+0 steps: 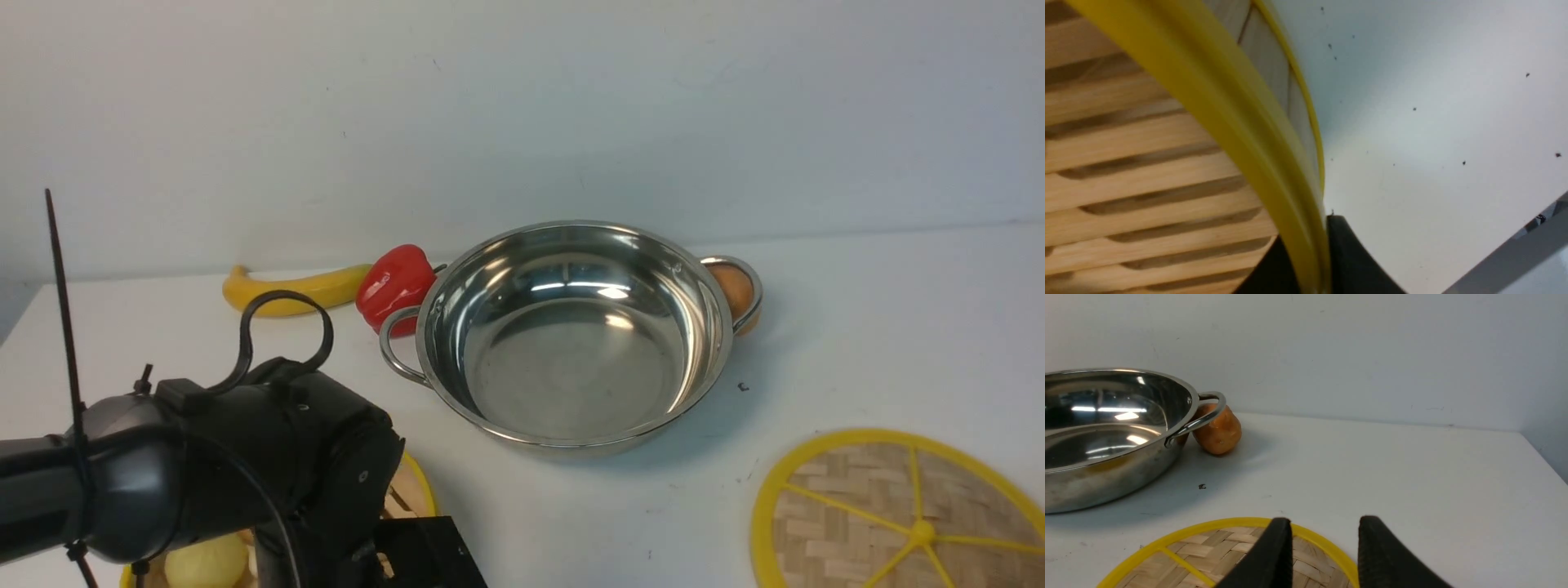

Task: Place the steamer in the pot on the white table, and put the lid on the steamer.
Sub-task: 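Grasp the rim of the steamer basket holding the buns with the left gripper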

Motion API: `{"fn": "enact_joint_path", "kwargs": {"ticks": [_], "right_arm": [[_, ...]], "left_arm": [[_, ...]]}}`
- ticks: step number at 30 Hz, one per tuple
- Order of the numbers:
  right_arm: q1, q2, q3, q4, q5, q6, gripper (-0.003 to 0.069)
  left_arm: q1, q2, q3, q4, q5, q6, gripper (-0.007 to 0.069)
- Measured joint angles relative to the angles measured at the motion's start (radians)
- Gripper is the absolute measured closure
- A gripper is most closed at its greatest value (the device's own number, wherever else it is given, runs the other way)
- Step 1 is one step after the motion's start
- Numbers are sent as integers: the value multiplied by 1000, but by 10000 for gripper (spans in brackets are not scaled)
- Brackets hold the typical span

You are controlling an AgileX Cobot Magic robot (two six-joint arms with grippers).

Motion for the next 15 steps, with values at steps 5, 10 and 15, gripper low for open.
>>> {"fn": "enact_joint_path", "kwargs": {"ticks": [5, 10, 15], "right_arm": [[0, 0, 0, 0, 0, 0, 410], [0, 0, 0, 0, 0, 0, 410], [0, 0, 0, 0, 0, 0, 410]], "left_arm": [[0, -81, 0, 11, 58, -18, 595], [0, -175, 1, 42, 129, -25, 595], [0, -284, 1, 82, 134, -26, 595]]}}
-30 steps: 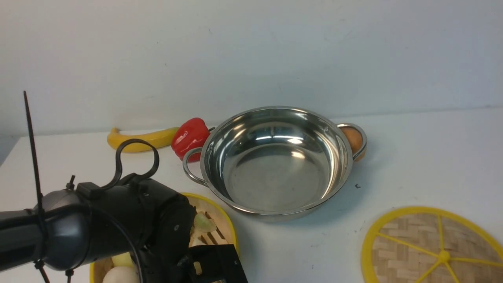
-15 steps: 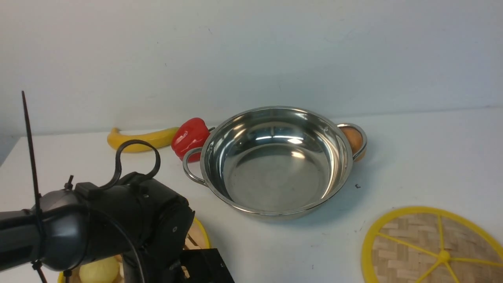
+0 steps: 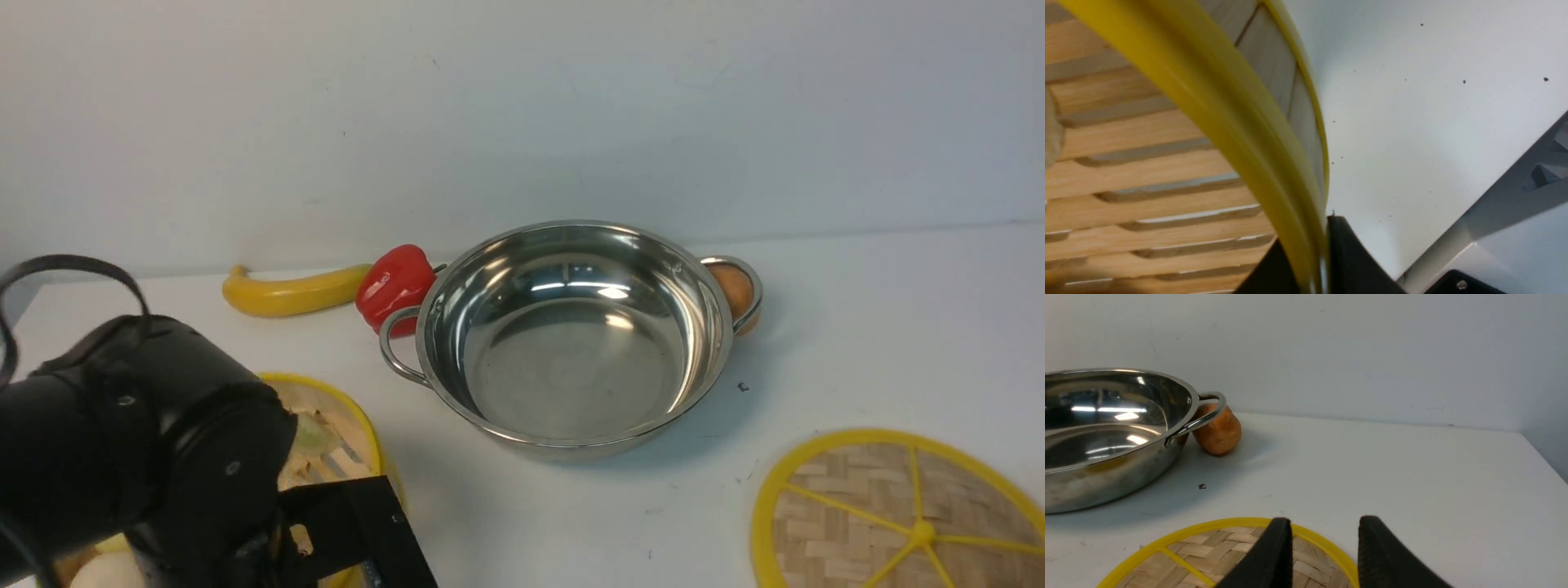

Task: Place the steamer in the pot on the white table, and put the lid on the steamer.
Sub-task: 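Grasp the rim of the steamer basket holding the buns with the left gripper, then place the bamboo steamer basket with dumplings into the steel pot with the left gripper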

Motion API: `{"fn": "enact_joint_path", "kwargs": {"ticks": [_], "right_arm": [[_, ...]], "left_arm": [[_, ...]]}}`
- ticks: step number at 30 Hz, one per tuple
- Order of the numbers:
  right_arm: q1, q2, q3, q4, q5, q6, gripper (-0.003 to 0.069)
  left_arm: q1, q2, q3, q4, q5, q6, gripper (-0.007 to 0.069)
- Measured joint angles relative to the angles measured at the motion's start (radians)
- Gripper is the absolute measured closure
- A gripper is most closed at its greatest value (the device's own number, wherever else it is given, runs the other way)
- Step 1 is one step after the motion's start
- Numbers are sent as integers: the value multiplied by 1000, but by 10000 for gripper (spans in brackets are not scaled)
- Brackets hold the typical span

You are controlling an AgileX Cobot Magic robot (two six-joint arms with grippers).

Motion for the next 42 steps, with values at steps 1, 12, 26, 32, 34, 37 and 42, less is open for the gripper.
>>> {"fn": "enact_joint_path", "kwargs": {"ticks": [1, 12, 26, 32, 34, 37, 42], "right_arm": [[0, 0, 0, 0, 0, 0, 410], [0, 0, 0, 0, 0, 0, 410], [0, 0, 0, 0, 0, 0, 410], [0, 0, 0, 0, 0, 0, 410], [0, 0, 0, 0, 0, 0, 410], [0, 0, 0, 0, 0, 0, 410], [0, 0, 0, 0, 0, 0, 410]], "left_arm": [[0, -18, -2, 4, 0, 0, 595], [0, -109, -177, 39, 26, -37, 595], [-1, 171, -588, -114, 29, 29, 594], [-2, 318, -739, -135, 29, 44, 594], [-2, 351, -769, -148, 29, 58, 594], [-2, 413, -825, -173, 30, 72, 594], [-4, 487, -899, -184, 31, 83, 593]]}}
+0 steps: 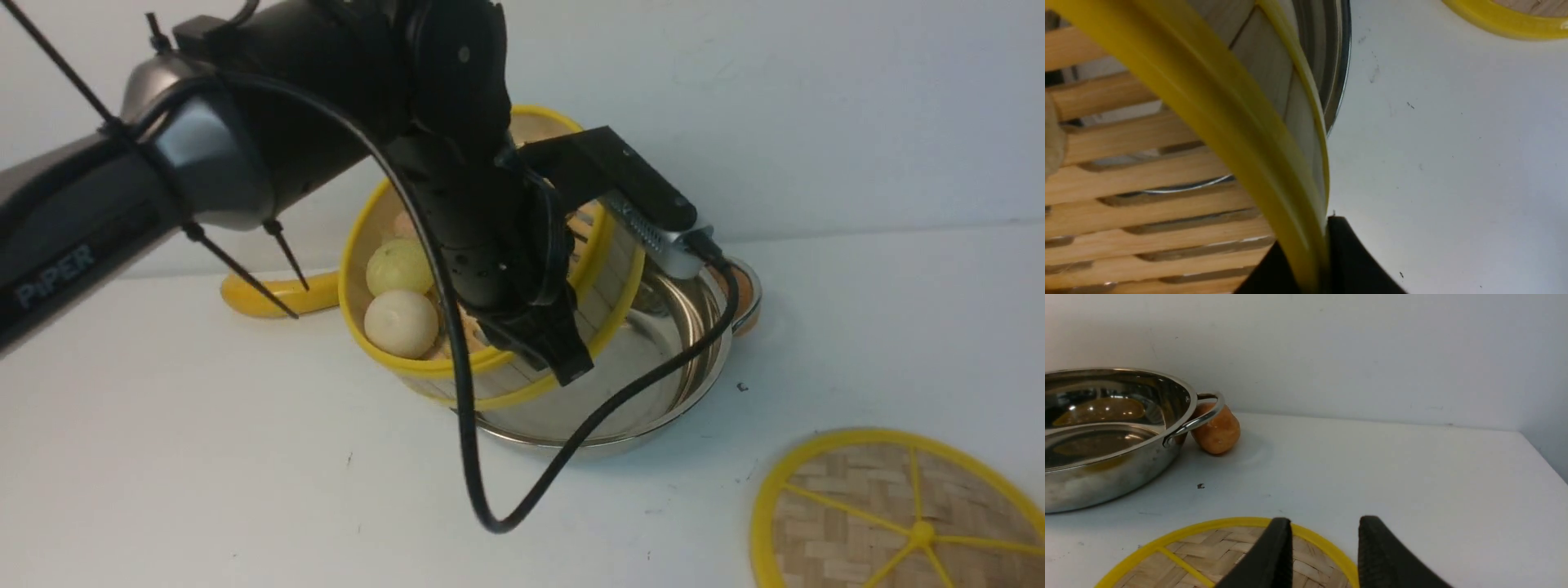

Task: Place the steamer in the pot on the white table, and put the lid on the steamer.
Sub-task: 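Place the bamboo steamer basket with dumplings into the steel pot with the left gripper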

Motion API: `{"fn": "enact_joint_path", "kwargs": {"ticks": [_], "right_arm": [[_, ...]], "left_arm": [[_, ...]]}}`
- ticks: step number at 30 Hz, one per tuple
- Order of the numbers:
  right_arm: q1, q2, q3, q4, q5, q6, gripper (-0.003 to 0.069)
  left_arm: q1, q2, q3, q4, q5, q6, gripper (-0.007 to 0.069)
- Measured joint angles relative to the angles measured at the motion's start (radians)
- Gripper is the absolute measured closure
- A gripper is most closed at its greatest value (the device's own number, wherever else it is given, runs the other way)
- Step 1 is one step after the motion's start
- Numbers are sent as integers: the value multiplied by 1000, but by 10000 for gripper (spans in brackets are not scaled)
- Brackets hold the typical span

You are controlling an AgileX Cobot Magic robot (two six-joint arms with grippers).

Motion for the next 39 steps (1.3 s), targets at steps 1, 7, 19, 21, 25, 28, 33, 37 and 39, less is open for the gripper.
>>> {"fn": "enact_joint_path", "kwargs": {"ticks": [1, 7, 19, 21, 25, 28, 33, 37, 39], "right_arm": [[0, 0, 0, 0, 0, 0, 410], [0, 0, 0, 0, 0, 0, 410], [0, 0, 0, 0, 0, 0, 410], [0, 0, 0, 0, 0, 0, 410], [0, 0, 0, 0, 0, 0, 410], [0, 0, 0, 0, 0, 0, 410], [0, 0, 0, 0, 0, 0, 410], [0, 0, 0, 0, 0, 0, 410], [0, 0, 0, 0, 0, 0, 410]], "left_arm": [[0, 9, -12, 1, 0, 4, 593], [0, 55, -58, 6, -1, 31, 593], [0, 135, -60, 153, 0, 40, 590], [0, 135, -60, 153, 0, 41, 590], [-3, 135, -60, 143, 0, 46, 590], [-15, 135, -60, 147, 0, 56, 590], [-57, 144, -60, 173, -1, 76, 590], [-71, 168, -60, 173, -1, 83, 590], [-71, 181, -63, 174, 0, 83, 590]]}}
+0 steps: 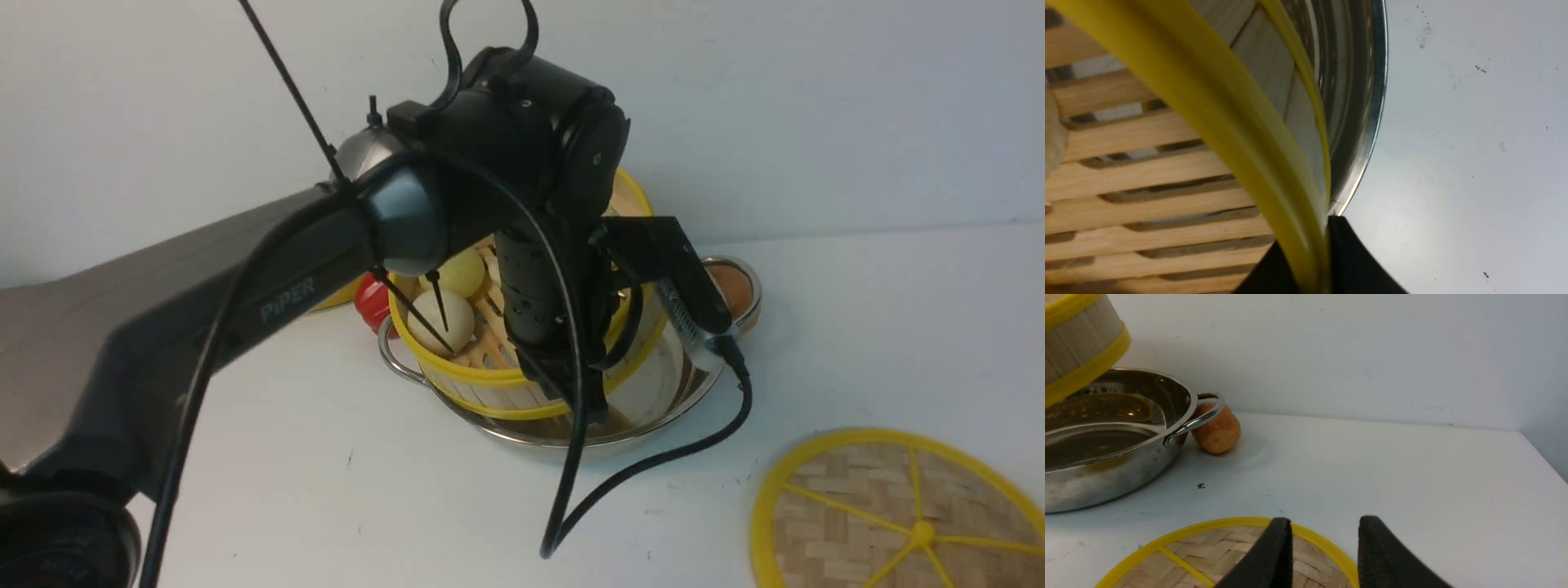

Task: Place the steamer in the pot on the white table, and put the lid on the steamer.
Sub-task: 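Place the bamboo steamer basket with dumplings into the steel pot with the left gripper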

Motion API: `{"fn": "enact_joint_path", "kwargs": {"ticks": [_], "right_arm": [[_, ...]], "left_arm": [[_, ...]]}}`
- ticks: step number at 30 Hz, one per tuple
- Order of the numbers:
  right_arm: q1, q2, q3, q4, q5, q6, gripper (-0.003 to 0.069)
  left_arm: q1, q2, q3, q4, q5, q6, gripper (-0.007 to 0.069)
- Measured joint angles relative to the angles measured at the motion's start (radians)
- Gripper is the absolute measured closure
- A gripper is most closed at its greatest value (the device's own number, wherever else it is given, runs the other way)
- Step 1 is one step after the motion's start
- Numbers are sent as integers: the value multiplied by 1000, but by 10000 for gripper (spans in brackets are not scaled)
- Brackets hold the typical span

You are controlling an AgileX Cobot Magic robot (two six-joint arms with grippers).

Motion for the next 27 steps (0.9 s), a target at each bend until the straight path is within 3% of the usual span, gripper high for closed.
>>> {"fn": "enact_joint_path", "kwargs": {"ticks": [27], "right_arm": [[0, 0, 0, 0, 0, 0, 410]], "left_arm": [[0, 119, -138, -7, -19, 29, 587]]}}
